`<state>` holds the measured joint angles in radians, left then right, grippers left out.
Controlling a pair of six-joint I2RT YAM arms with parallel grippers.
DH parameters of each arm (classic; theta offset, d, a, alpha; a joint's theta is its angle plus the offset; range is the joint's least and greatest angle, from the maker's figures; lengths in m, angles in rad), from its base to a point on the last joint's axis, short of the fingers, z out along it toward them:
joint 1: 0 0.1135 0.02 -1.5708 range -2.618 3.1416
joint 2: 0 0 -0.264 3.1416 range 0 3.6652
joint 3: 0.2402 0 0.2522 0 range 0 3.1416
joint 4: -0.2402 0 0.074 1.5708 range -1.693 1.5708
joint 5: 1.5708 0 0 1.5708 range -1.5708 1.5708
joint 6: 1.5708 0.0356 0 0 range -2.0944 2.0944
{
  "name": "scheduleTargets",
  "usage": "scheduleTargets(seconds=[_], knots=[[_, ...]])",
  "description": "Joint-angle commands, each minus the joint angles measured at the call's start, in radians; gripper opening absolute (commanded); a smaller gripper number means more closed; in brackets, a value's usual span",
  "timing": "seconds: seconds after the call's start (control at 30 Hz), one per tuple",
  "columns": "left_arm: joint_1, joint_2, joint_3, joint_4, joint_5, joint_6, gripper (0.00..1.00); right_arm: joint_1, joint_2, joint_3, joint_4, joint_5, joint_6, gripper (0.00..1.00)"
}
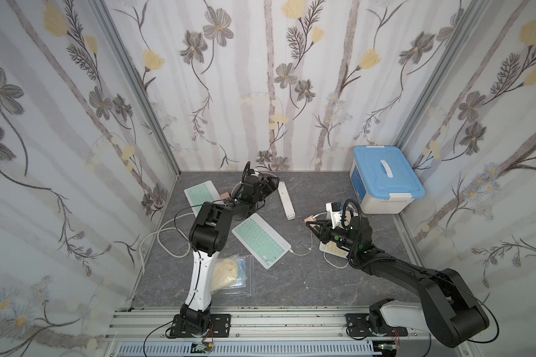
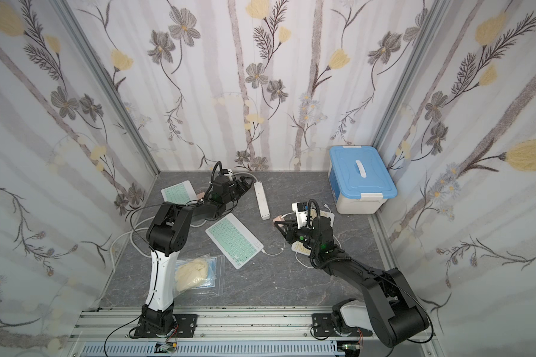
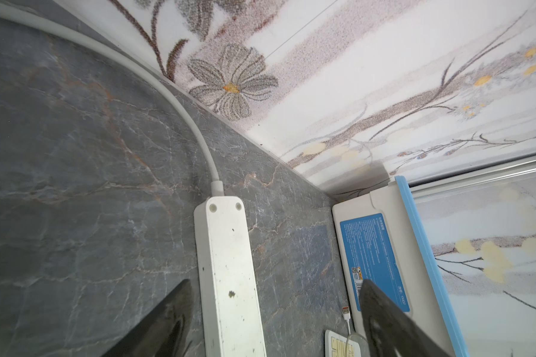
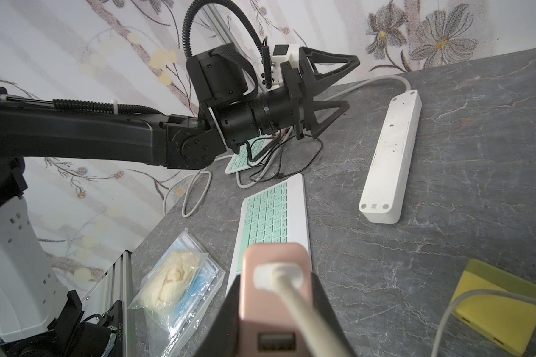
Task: Unplug the wireless keyboard
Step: Place the plug at the center of the board.
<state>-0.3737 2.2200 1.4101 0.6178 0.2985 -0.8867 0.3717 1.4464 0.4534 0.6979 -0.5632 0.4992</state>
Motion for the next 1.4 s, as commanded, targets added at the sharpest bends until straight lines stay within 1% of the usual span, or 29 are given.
scheduleTargets(seconds=[0.0, 0.1, 0.17, 0.3, 0.37, 0.53, 0.63, 0.7, 0.8, 1.0, 1.13, 1.2, 1.37], knots=[[-0.002, -0.052, -0.051, 0.025, 0.029, 0.017, 0.85, 0.0, -0.009, 0.003, -0.008, 0.04, -0.035, 0.0], [-0.008, -0.141, -0.15, 0.069, 0.052, 0.022, 0.83, -0.002, -0.005, -0.001, -0.004, 0.012, -0.018, 0.0], [-0.025, -0.209, -0.221, 0.087, 0.083, 0.056, 0.8, -0.009, 0.002, 0.005, -0.003, -0.032, 0.046, 0.0], [-0.085, -0.349, -0.361, 0.033, 0.127, 0.206, 0.74, -0.016, 0.009, 0.04, -0.029, -0.156, 0.251, 0.0], [-0.114, -0.406, -0.425, 0.026, 0.132, 0.264, 0.72, -0.018, 0.008, 0.061, -0.081, -0.181, 0.33, 0.0], [-0.17, -0.536, -0.536, 0.044, 0.18, 0.383, 0.71, -0.047, -0.011, 0.051, -0.13, -0.239, 0.48, 0.0], [-0.213, -0.614, -0.576, 0.021, 0.226, 0.49, 0.71, -0.072, -0.014, 0.043, -0.131, -0.281, 0.565, 0.0], [-0.252, -0.654, -0.59, -0.014, 0.25, 0.584, 0.74, -0.086, -0.011, 0.047, -0.113, -0.319, 0.603, 0.0], [-0.304, -0.678, -0.565, -0.124, 0.246, 0.687, 0.82, -0.093, -0.026, 0.044, -0.105, -0.324, 0.651, 0.0], [-0.344, -0.708, -0.554, -0.169, 0.229, 0.752, 0.87, -0.094, -0.046, 0.022, -0.03, -0.316, 0.784, 0.0], [-0.368, -0.679, -0.506, -0.208, 0.233, 0.787, 0.87, -0.093, -0.059, 0.002, -0.011, -0.306, 0.834, 0.0], [-0.382, -0.668, -0.487, -0.219, 0.245, 0.796, 0.84, -0.094, -0.061, 0.0, -0.013, -0.303, 0.84, 0.0], [-0.407, -0.667, -0.474, -0.257, 0.258, 0.822, 0.82, -0.094, -0.058, -0.023, 0.05, -0.298, 0.885, 0.0]])
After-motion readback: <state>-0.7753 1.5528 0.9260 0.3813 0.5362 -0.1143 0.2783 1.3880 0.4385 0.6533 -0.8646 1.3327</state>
